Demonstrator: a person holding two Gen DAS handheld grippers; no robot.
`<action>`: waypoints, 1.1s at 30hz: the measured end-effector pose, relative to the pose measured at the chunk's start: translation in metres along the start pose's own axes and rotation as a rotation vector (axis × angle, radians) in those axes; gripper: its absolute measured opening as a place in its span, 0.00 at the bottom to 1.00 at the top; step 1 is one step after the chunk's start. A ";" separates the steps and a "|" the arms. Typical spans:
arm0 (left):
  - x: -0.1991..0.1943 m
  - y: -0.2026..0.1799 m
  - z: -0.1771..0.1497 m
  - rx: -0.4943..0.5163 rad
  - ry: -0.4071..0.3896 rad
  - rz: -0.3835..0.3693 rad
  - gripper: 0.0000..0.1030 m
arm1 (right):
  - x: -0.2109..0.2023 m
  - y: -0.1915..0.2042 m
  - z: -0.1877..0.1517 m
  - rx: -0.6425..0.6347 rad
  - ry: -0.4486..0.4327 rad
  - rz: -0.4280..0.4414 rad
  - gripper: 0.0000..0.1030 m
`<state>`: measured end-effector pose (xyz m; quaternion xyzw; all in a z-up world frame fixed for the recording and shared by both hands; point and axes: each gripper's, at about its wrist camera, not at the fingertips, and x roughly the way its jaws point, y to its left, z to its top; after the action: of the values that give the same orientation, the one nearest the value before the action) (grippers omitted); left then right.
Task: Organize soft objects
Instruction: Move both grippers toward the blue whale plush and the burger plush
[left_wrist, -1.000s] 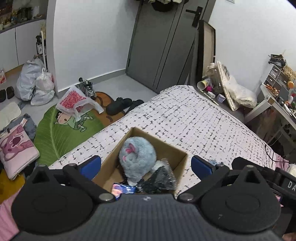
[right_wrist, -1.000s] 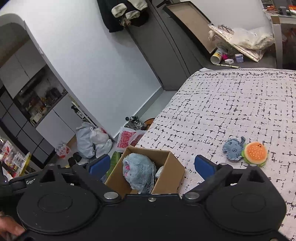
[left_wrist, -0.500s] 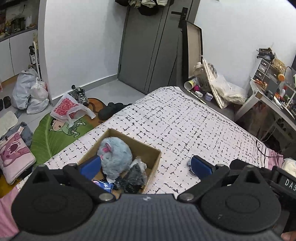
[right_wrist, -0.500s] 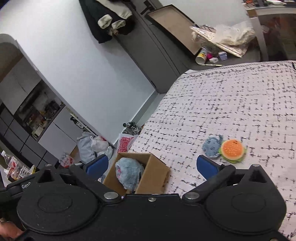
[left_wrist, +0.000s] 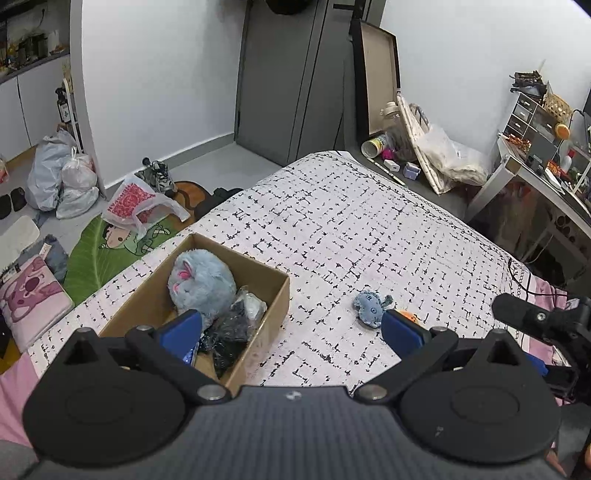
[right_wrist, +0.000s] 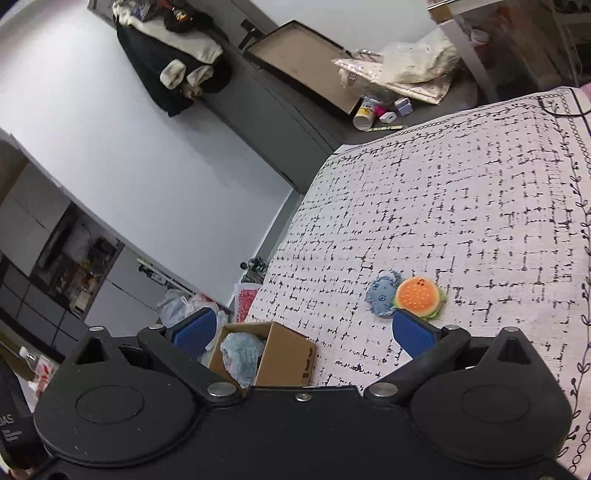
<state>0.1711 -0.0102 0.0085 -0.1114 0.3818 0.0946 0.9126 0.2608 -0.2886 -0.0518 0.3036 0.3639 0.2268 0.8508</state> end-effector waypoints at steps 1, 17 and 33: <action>-0.001 -0.004 -0.001 0.002 -0.005 0.007 1.00 | -0.002 -0.003 0.001 0.007 -0.002 -0.002 1.00; 0.021 -0.045 -0.005 -0.006 -0.003 -0.051 0.97 | -0.012 -0.067 0.015 0.219 -0.046 -0.041 0.99; 0.094 -0.067 -0.003 -0.050 0.085 -0.160 0.70 | 0.028 -0.095 0.013 0.320 -0.005 -0.042 0.79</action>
<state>0.2514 -0.0668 -0.0523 -0.1682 0.4077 0.0259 0.8971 0.3039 -0.3436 -0.1229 0.4280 0.3995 0.1472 0.7972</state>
